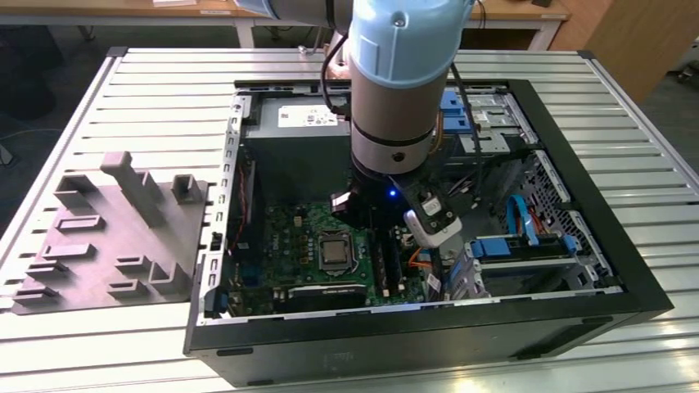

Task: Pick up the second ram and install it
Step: 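Insert the second ram into the second slot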

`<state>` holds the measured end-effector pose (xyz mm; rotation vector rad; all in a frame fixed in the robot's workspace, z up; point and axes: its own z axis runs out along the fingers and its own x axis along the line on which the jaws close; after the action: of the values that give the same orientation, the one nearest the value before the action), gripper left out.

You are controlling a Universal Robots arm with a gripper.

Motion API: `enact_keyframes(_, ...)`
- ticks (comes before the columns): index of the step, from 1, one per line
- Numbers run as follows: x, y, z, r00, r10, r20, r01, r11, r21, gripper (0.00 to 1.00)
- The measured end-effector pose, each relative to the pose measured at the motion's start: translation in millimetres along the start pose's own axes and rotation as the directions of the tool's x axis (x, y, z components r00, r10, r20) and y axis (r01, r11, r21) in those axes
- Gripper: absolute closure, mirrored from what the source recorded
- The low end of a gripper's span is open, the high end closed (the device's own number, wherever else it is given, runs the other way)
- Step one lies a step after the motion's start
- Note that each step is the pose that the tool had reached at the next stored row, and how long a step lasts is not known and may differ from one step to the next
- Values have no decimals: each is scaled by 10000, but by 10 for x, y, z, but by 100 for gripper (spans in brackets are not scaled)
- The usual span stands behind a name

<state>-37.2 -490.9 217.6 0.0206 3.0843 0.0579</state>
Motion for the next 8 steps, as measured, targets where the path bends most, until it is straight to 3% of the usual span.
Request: enact_keyframes(8, 1, -1, 20, 10000, 0, 1, 0, 10000, -2, 89)
